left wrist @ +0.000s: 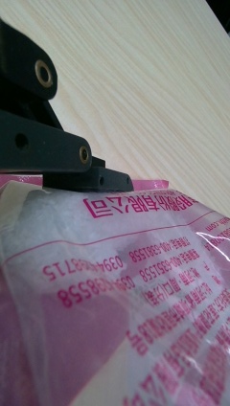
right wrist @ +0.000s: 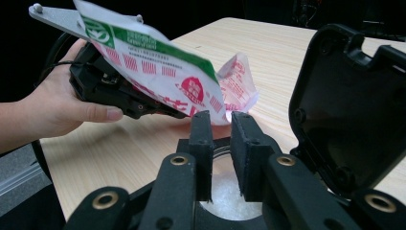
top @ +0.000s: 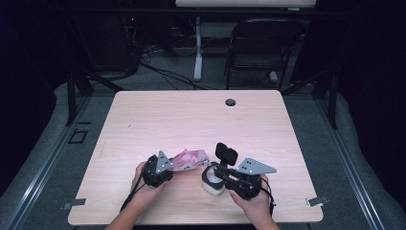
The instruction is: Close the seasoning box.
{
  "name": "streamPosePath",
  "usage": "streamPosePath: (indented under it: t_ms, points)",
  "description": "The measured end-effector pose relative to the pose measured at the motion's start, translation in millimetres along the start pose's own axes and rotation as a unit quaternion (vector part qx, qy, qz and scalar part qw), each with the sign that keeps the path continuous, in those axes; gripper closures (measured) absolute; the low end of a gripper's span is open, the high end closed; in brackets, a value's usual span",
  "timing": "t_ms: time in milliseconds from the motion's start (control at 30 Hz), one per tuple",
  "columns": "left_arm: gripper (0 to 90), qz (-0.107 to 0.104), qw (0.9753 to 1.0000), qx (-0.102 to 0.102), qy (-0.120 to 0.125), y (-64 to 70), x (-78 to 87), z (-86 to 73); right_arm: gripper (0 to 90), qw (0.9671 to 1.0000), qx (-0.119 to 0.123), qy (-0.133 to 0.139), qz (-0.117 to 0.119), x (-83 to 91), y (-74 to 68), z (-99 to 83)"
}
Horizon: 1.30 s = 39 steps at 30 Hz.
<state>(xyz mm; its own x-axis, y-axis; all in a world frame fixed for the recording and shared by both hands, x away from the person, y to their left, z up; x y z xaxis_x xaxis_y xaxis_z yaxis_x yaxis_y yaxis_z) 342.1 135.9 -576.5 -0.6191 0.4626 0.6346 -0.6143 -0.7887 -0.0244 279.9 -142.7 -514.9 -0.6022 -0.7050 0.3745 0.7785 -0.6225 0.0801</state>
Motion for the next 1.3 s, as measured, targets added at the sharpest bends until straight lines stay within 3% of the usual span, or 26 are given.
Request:
streamPosePath:
  t_ms: [500, 800, 1000, 1100, 1300]
  points:
    - [67.6, 0.007, 0.9994, 0.031, 0.011, -10.7, 2.7, 2.0, 75.4, 0.9999, -0.007, 0.0, -0.009, 2.8, 3.1, -3.6]
    - [67.6, 0.031, 0.9981, 0.05, 0.018, -26.6, 15.0, 1.8, 73.0, 0.9999, -0.008, 0.001, -0.007, 0.1, 3.7, -2.9]
    - [67.6, 0.055, 0.9949, 0.081, 0.025, -43.0, 26.1, -2.7, 71.8, 1.0, -0.005, 0.001, 0.001, -6.6, 2.9, -0.7]
    - [67.6, 0.077, 0.9919, 0.097, 0.03, -52.5, 31.9, -5.9, 71.1, 1.0, -0.006, 0.005, 0.004, -9.4, 2.3, 0.6]
    - [67.6, 0.1, 0.9864, 0.126, 0.03, -70.8, 41.8, -12.5, 70.6, 0.9999, -0.007, 0.007, 0.008, -13.2, 2.0, 2.0]
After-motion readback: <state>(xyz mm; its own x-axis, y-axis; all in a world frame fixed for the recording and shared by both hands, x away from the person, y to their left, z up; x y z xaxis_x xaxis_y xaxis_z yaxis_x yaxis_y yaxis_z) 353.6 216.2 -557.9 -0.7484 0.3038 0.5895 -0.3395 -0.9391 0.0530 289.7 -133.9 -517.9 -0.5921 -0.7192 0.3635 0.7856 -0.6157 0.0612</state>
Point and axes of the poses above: each handheld gripper's, and its own axes: x roughly backward along the jaws, z roughly out of its top, y roughly to its right, the point moved 2 cm from there along -x, roughly forward along the jaws, and after that the axes turned 14 degrees about x, right-handed, at the moved point
